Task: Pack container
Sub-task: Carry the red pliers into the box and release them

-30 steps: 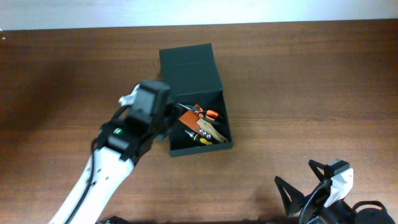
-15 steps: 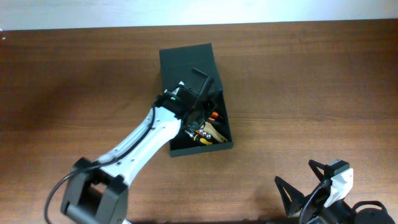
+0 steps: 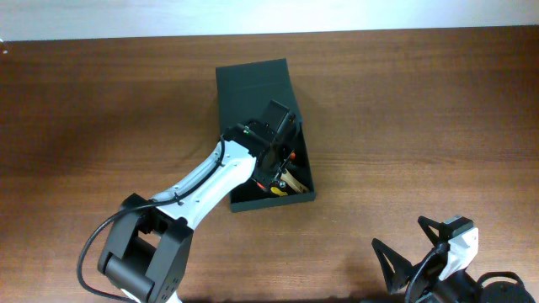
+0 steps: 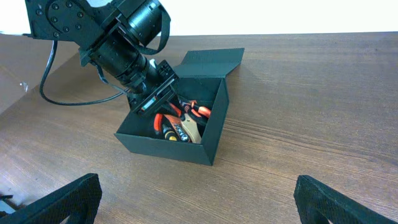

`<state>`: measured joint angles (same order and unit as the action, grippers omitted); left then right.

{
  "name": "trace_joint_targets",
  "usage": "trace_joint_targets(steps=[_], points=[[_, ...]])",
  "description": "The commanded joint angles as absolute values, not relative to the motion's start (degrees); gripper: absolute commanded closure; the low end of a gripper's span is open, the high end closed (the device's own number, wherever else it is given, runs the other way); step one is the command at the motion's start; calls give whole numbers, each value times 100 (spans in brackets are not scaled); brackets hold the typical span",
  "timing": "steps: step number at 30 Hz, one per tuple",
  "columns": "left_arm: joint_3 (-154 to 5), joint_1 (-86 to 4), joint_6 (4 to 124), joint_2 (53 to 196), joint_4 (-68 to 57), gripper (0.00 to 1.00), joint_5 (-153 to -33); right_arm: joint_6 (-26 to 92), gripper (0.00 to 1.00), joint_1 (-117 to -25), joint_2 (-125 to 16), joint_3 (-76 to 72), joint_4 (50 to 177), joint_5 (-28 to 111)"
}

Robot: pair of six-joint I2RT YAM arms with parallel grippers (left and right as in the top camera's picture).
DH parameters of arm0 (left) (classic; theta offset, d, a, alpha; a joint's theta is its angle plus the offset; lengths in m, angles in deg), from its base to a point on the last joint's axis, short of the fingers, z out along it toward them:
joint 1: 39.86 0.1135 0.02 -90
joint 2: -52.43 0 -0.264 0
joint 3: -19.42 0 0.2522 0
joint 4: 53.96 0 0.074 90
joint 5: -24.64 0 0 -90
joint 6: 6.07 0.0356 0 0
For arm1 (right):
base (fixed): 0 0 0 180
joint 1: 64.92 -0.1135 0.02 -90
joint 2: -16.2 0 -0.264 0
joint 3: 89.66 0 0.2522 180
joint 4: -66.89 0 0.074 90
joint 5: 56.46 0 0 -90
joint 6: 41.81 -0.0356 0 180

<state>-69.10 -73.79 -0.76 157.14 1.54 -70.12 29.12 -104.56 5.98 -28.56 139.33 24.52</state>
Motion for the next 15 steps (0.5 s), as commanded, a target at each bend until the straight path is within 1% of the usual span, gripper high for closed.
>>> trace_joint_targets(steps=[1, 5, 7, 9, 10, 15], points=[[-6961, -7261, -152, 15746, 276, 98, -7128, 2926, 1, -10471, 636, -2861, 13915, 2382], [-6801, -7123, -148, 15746, 280, 97, -7272, 2923, 1, -10471, 636, -2861, 13915, 2382], [-6720, -7073, -148, 15746, 278, 86, -7315, 2926, 1, -10471, 636, -2861, 13915, 2382], [-6650, -7043, -148, 15746, 280, 69, -7326, 2926, 1, -10471, 636, -2861, 13915, 2382], [-6624, -7027, -148, 15746, 300, 63, -7331, 2926, 1, -10471, 636, -2861, 13915, 2382], [-6583, -6942, -126, 15746, 573, 58, -7409, 2926, 1, -10471, 636, -2861, 13915, 2382]])
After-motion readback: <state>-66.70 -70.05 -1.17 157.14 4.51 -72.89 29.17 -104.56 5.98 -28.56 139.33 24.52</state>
